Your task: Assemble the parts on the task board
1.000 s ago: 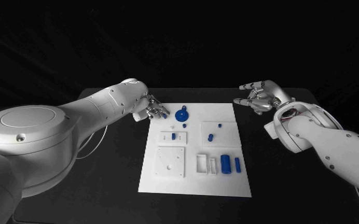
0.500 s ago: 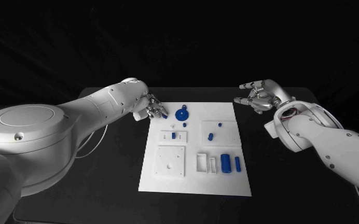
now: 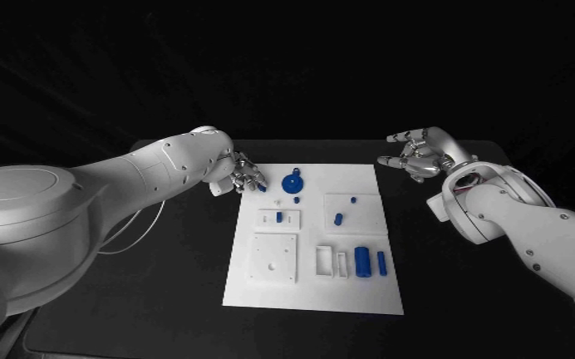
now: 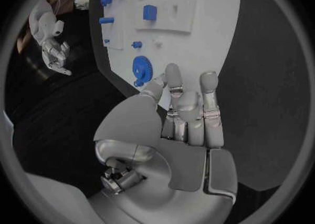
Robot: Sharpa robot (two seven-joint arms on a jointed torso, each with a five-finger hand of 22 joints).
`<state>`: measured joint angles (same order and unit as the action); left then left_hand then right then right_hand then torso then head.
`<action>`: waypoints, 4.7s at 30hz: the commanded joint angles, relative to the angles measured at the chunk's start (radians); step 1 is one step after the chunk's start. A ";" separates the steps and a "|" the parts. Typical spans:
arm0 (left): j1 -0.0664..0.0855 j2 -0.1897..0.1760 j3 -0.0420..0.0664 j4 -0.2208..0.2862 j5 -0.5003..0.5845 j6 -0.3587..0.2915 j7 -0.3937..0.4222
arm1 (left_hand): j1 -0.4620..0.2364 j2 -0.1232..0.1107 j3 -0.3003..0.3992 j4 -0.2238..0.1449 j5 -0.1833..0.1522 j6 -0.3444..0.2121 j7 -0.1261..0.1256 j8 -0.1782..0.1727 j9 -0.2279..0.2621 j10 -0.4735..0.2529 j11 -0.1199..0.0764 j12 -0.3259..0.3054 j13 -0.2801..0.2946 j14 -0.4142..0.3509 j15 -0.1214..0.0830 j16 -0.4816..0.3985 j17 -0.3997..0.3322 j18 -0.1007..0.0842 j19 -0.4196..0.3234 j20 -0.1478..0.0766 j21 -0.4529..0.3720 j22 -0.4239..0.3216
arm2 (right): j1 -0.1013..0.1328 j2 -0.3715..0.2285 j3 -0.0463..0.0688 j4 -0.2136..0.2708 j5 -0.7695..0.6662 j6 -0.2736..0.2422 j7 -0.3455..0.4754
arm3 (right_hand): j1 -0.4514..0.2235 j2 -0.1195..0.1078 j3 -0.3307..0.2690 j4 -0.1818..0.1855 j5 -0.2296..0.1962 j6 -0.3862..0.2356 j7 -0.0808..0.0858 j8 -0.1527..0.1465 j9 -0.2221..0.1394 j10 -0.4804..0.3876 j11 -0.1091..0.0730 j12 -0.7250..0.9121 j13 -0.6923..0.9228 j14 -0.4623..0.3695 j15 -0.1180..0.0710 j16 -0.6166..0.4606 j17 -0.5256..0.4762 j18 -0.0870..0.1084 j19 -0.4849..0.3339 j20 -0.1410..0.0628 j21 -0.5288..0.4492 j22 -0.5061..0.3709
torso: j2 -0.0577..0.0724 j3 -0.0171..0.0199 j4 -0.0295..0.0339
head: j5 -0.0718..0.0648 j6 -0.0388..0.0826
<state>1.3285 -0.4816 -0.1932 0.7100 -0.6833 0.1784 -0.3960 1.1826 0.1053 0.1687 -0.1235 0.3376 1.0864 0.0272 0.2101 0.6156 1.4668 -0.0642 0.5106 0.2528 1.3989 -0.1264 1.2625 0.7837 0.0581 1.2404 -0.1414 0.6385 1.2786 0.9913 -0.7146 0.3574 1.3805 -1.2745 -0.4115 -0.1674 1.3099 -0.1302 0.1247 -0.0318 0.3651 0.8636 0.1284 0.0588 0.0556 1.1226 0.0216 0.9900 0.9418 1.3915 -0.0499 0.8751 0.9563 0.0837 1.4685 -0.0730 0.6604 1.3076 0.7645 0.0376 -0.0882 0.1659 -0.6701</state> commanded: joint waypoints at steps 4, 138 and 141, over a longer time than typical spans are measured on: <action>0.020 -0.073 0.001 0.139 0.017 -0.123 -0.039 | -0.020 -0.019 0.034 -0.019 0.051 0.066 -0.041 0.036 0.187 0.048 -0.008 0.026 -0.001 0.017 -0.002 0.000 0.010 -0.014 0.021 -0.001 -0.016 0.005 | -0.001 -0.005 0.001 0.002 -0.004 -0.001 0.010 | -0.005 0.006 -0.001 -0.006 0.009 0.007 0.000 -0.002 0.002 -0.004 -0.003 -0.001 -0.001 -0.001 -0.003 0.001 0.001 0.016 0.006 0.002 0.003 0.081 | -0.007 -0.0010 0.0106 | -0.002 -0.007; -0.093 -0.203 -0.049 0.572 -0.266 -0.468 -0.086 | -0.062 -0.067 0.089 -0.036 0.194 0.126 -0.052 0.017 0.210 0.049 -0.014 0.095 -0.021 0.038 -0.001 0.017 0.045 0.002 0.052 0.010 -0.036 0.046 | -0.025 -0.006 0.000 -0.017 0.016 0.023 0.007 | -0.008 0.011 -0.007 -0.001 0.013 0.005 0.000 -0.002 0.001 -0.005 -0.003 -0.001 0.000 -0.002 -0.003 -0.001 0.001 0.016 0.006 0.002 0.001 0.081 | -0.029 -0.0038 0.0350 | -0.006 -0.071; -0.093 -0.204 -0.049 0.573 -0.267 -0.463 -0.087 | -0.062 -0.067 0.089 -0.036 0.194 0.126 -0.052 0.017 0.210 0.049 -0.014 0.095 -0.021 0.038 -0.001 0.017 0.045 0.002 0.052 0.010 -0.036 0.046 | -0.026 -0.007 0.000 -0.017 0.017 0.023 0.007 | -0.008 0.011 -0.007 -0.001 0.013 0.005 0.000 -0.002 0.001 -0.005 -0.003 -0.001 0.000 -0.002 -0.003 -0.001 0.001 0.016 0.006 0.002 0.001 0.081 | -0.029 -0.0039 0.0353 | -0.006 -0.072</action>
<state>1.2379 -0.6863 -0.2414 1.2803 -0.9445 -0.3062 -0.4780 1.1112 0.0334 0.2501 -0.1586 0.5275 1.1207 0.0615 0.2233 0.7761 1.4671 -0.0711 0.6009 0.2336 1.4307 -0.1296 1.2732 0.8299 0.0512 1.2900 -0.1358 0.6083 1.3076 0.9665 -0.7210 0.3574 1.3626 -1.2571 -0.4015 -0.1674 1.3059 -0.1263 0.1219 -0.0345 0.3756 0.8627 0.1276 0.0588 0.0556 1.1226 0.0217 0.9900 0.9416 1.3914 -0.0499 0.8751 0.9561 0.0836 1.4685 -0.0730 0.6604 1.3080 0.7354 0.0340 -0.0534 0.1601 -0.7406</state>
